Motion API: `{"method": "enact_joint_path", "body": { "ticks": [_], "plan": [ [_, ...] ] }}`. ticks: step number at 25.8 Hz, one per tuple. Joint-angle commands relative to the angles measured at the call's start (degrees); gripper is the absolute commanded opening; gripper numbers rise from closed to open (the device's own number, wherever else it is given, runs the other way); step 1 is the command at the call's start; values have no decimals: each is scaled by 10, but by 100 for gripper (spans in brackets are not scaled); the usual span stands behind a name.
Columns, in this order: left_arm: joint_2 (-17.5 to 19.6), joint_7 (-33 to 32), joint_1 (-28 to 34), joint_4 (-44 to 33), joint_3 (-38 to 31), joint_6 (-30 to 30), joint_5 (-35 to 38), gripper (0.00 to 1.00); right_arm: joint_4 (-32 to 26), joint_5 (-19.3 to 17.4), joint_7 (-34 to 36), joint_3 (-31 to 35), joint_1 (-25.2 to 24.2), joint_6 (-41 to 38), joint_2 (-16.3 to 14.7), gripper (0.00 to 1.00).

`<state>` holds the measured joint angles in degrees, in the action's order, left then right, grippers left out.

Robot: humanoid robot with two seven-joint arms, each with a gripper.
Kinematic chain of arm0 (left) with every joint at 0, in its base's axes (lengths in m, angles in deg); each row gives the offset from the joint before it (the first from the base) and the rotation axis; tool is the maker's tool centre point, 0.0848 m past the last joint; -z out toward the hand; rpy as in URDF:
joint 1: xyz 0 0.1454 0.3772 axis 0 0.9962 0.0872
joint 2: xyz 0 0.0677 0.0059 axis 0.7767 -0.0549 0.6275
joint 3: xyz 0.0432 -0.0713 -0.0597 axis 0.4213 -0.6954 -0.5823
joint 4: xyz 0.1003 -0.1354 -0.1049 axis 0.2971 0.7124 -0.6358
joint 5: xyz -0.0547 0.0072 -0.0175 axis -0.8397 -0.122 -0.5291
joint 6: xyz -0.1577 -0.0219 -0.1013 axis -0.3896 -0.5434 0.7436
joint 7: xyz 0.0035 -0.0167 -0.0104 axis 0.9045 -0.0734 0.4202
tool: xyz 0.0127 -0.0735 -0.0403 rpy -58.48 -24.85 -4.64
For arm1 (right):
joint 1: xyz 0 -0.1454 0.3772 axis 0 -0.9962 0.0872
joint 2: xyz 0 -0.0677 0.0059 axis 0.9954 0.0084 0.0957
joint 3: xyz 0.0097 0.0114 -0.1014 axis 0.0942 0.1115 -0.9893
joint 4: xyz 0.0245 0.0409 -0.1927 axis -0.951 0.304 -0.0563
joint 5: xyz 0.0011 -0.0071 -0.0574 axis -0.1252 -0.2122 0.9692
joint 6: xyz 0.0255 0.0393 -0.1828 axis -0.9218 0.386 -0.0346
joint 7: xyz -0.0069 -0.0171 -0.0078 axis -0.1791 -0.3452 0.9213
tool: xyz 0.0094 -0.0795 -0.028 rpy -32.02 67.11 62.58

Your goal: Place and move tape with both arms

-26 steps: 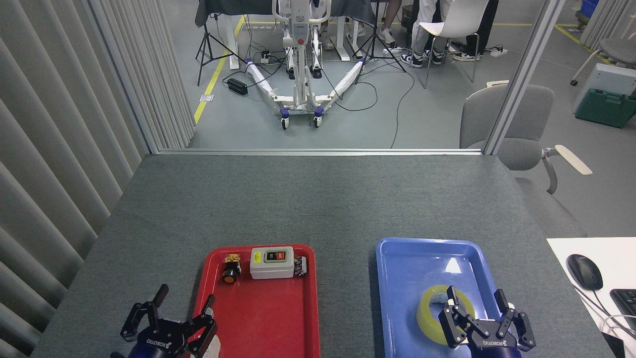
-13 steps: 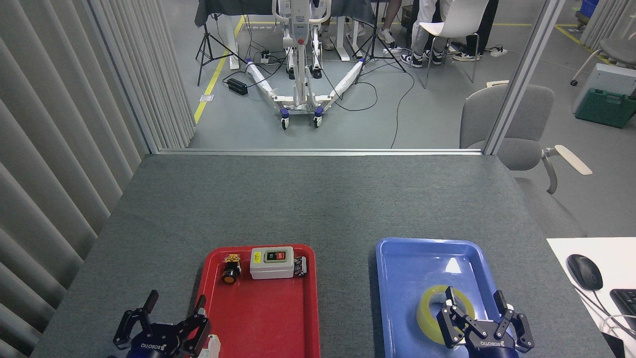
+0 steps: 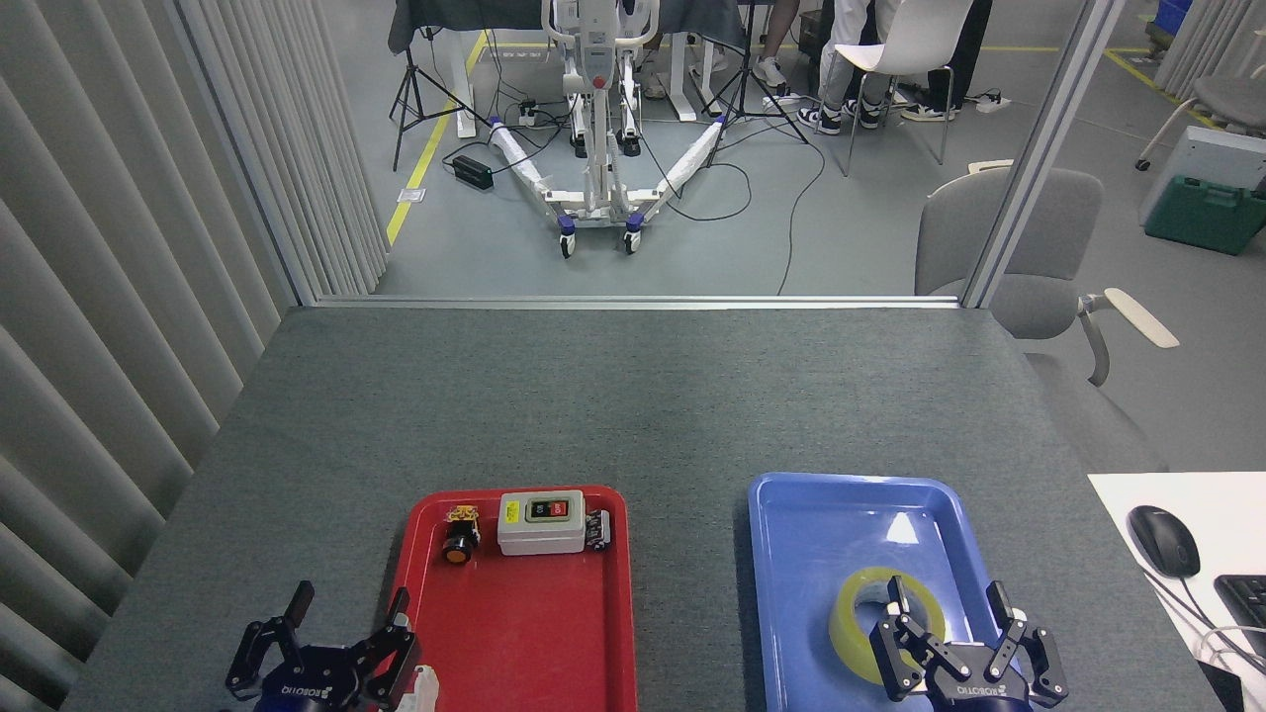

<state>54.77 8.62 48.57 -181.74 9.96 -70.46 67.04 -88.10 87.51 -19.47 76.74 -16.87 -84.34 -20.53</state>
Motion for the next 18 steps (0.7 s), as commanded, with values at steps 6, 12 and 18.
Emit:
{"method": "enact_joint_path", "body": {
  "ticks": [6, 12, 18],
  "plan": [
    [4, 2, 1, -1, 0, -3, -5, 100, -11, 0, 0, 1, -14, -1, 4, 99],
    [6, 4, 1, -1, 1, -3, -15, 100, -12, -8, -1, 1, -17, -7, 4, 100],
    [6, -1, 0, -1, 1, -12, -26, 100, -11, -8, -5, 1, -18, -7, 4, 100]
  ]
}}
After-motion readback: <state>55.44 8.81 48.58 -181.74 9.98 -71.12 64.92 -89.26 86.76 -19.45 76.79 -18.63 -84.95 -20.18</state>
